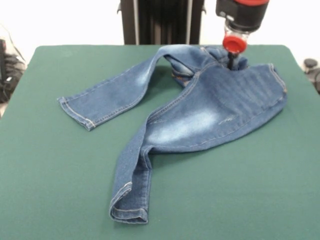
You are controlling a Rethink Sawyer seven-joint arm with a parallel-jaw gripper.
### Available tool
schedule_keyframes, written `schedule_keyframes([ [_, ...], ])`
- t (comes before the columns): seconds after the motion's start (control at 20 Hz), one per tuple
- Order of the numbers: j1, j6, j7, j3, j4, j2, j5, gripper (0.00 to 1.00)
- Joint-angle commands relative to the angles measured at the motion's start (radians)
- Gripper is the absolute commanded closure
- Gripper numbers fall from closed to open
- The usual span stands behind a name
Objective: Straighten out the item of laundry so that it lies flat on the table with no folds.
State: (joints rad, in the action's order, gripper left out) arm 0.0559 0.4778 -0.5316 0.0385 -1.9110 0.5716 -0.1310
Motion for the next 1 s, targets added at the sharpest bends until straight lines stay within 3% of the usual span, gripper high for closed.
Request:
schedule_keyframes([
  [0.05,0.061,0.227,-0.283,0.061,0.054,0.106,0.026,0.00],
  [0.4,0.044,0.391,-0.281,0.126,0.077,0.208,0.035,0.00],
  [0.65,0.017,0.430,-0.245,0.121,0.094,0.259,0.035,0.00],
  [1.0,-0.087,0.265,-0.125,0.045,0.186,0.135,0.064,0.00],
])
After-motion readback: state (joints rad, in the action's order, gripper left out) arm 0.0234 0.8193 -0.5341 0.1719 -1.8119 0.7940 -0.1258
